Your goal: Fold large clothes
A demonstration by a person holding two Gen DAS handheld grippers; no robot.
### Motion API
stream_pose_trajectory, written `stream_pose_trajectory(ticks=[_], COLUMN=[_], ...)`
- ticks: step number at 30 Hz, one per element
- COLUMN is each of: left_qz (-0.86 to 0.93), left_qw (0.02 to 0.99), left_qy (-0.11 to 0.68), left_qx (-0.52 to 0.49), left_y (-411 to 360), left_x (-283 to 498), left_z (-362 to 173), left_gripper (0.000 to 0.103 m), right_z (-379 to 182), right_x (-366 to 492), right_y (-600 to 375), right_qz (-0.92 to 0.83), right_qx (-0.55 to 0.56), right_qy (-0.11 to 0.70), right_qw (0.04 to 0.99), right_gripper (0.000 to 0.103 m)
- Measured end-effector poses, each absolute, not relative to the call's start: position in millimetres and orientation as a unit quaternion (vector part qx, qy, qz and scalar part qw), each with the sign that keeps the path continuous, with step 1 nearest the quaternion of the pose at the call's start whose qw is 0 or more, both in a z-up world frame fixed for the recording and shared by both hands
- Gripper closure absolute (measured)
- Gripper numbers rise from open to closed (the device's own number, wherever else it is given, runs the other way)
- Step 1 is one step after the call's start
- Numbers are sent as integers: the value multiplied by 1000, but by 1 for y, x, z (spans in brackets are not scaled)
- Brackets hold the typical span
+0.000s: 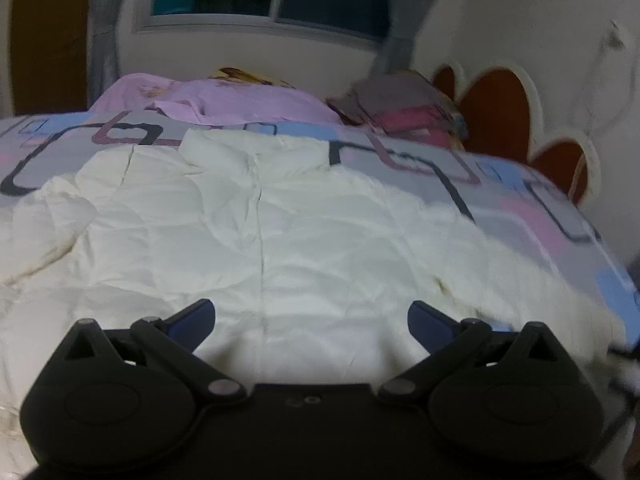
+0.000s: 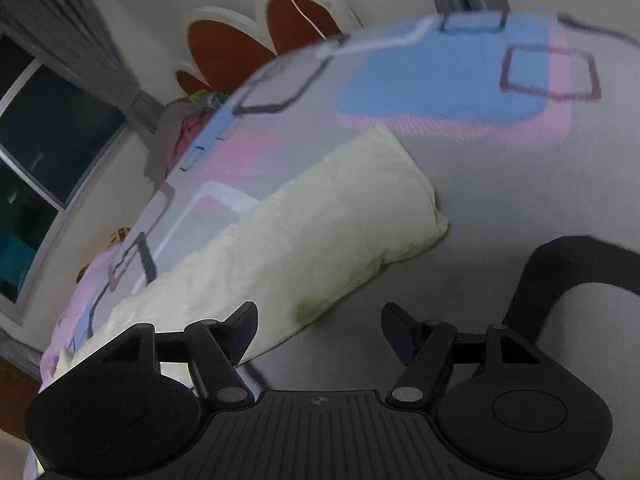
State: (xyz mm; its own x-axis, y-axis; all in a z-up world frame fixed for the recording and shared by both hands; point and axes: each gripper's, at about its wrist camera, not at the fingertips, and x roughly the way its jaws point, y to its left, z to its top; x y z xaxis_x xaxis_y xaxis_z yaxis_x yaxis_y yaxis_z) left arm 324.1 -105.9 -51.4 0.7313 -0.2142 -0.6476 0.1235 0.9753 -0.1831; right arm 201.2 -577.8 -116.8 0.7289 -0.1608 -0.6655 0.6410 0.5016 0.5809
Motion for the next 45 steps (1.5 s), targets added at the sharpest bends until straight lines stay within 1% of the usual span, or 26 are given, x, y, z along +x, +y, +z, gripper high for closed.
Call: stream_pose_trajectory(ticks=[2,5,6,7,8,10,11,14,20,22,24,26,28,29,32,35,37,39,42,44,45], left_qz=[-71,-60,-64,-66,-57,-31,-22,-1,9,0,1,10,17,21,15,9,26,31,29,20,14], left_qw=[932,932,928,926,925,926,925,918,921,922,925,928,930,931,931,929,928,925,921,920,920], left_qy=[348,352,363,372,374,377,379,397,388,387,379,371,366,363,361,364,366,371,376,377,375], left_qx=[-77,-58,-45,-27,-14,5,7,11,-2,-14,-20,-28,-36,-38,-53,-69,-66,-74,-97,-109,-118], left_y=[-110,-118,-119,-119,-120,-117,-113,-96,-46,-31,-16,3,20,29,56,78,91,104,117,120,120], left_x=[330,336,339,341,343,344,345,351,355,356,357,359,359,358,354,349,347,345,344,345,345], left_z=[-53,-52,-51,-51,-51,-52,-52,-54,-52,-51,-50,-49,-48,-47,-46,-48,-51,-55,-59,-60,-60], left_gripper=[2,2,2,2,2,1,1,0,2,12,14,14,8,7,6,14,24,25,25,17,8], right_z=[-126,-129,-129,-129,-130,-131,-131,-115,-52,-33,-20,-12,-10,-12,-21,-37,-50,-65,-92,-101,-101], right_x=[202,203,204,205,207,208,210,222,260,276,292,308,323,334,351,362,363,363,366,368,366], right_y=[-587,-593,-595,-597,-599,-604,-606,-592,-521,-483,-440,-395,-348,-326,-256,-197,-166,-138,-111,-95,-91], right_qz=[-242,-243,-245,-249,-253,-254,-250,-255,-181,-138,-94,-48,-2,18,81,137,168,192,219,226,226], right_qx=[446,447,448,448,447,445,446,392,272,241,214,194,175,165,130,108,105,92,78,63,51], right_qy=[273,256,251,250,251,255,257,255,227,223,222,226,238,244,269,297,317,336,367,389,390], right_qw=[817,822,822,821,821,820,820,846,917,935,947,953,955,955,951,939,927,917,901,891,891], right_gripper=[34,34,37,42,52,76,91,95,96,96,96,96,96,96,96,96,96,96,96,96,88])
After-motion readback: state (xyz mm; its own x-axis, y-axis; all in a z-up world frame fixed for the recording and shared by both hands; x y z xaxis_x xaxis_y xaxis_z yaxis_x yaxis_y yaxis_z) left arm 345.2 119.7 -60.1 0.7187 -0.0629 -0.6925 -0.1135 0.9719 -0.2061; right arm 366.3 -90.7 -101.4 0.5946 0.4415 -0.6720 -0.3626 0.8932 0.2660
